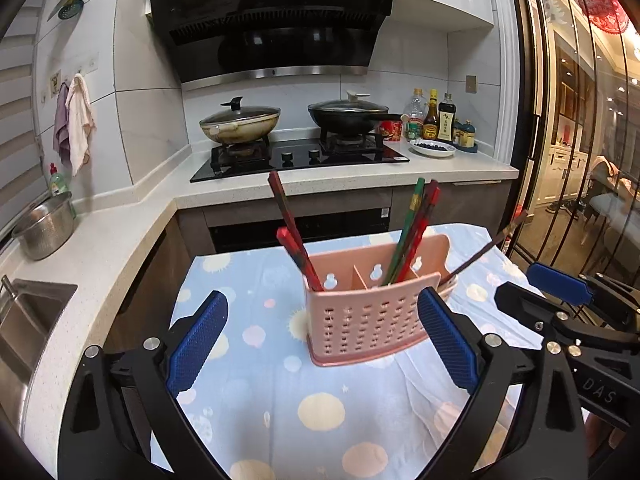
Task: Organize utensils
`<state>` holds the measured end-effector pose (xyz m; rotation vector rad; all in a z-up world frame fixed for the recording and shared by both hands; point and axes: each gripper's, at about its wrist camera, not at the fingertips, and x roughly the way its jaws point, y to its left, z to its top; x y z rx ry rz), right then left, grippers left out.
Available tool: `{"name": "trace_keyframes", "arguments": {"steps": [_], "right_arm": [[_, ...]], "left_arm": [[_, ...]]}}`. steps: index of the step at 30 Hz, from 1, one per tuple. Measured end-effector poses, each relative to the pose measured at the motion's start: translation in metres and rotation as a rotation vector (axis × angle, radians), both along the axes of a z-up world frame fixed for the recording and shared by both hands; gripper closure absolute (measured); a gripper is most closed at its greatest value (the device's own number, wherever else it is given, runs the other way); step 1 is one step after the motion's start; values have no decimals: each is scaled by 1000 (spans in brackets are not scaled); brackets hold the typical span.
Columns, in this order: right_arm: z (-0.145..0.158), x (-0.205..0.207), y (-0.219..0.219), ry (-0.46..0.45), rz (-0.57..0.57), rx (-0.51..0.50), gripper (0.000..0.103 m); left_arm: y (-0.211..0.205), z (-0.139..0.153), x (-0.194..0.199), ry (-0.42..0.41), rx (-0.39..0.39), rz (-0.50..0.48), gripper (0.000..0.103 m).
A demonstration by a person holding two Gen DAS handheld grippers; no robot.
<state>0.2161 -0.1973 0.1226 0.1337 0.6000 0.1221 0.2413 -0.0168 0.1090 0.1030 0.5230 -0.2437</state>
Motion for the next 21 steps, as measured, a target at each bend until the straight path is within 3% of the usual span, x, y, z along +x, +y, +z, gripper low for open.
{"name": "trace_keyframes", "arguments": {"steps": [13, 21], "right_arm": [[-14, -50, 6, 11, -65, -100, 41], [-25, -65, -1, 31, -103, -105, 30]], "left_arm": [[2, -22, -39, 43, -6, 38, 7], [0, -29, -57, 53, 8, 46, 7]]}}
